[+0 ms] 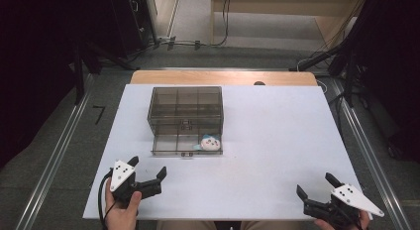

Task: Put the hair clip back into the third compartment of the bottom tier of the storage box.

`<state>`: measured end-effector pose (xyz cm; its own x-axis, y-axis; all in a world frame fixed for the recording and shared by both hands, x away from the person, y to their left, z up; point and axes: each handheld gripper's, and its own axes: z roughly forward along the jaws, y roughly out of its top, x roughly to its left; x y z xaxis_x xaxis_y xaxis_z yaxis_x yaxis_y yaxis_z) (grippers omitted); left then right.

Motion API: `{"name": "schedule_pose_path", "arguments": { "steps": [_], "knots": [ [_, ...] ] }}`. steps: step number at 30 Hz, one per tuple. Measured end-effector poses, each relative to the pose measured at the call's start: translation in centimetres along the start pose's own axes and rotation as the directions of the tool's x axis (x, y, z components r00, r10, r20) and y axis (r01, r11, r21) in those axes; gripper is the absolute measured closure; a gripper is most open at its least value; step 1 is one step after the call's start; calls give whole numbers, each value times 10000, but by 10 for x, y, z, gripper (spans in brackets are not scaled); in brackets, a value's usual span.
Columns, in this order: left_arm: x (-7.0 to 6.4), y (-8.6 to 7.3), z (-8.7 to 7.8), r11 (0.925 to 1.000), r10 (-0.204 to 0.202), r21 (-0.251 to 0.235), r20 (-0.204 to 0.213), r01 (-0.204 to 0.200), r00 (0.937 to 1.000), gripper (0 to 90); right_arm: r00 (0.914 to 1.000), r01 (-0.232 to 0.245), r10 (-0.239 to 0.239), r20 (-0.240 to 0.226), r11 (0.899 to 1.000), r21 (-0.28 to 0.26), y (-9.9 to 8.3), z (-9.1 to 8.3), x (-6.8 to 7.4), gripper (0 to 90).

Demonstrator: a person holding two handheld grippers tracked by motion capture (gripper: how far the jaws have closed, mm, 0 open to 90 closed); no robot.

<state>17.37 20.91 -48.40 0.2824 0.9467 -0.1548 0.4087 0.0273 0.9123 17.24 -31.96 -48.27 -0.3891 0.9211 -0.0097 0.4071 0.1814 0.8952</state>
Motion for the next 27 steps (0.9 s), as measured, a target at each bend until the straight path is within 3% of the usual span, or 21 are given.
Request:
{"name": "schedule_pose_path", "arguments": {
  "steps": [12,27],
  "knots": [
    [15,-12,-4,9991,-396,-183,-310,391,9987,0,10000,14,-14,-72,10000,34,-1,1,0,0],
    [19,-19,-1,9994,-351,-75,-423,348,9985,0,9999,22,-21,-108,10000,91,-1,3,-1,0]
  ]
}}
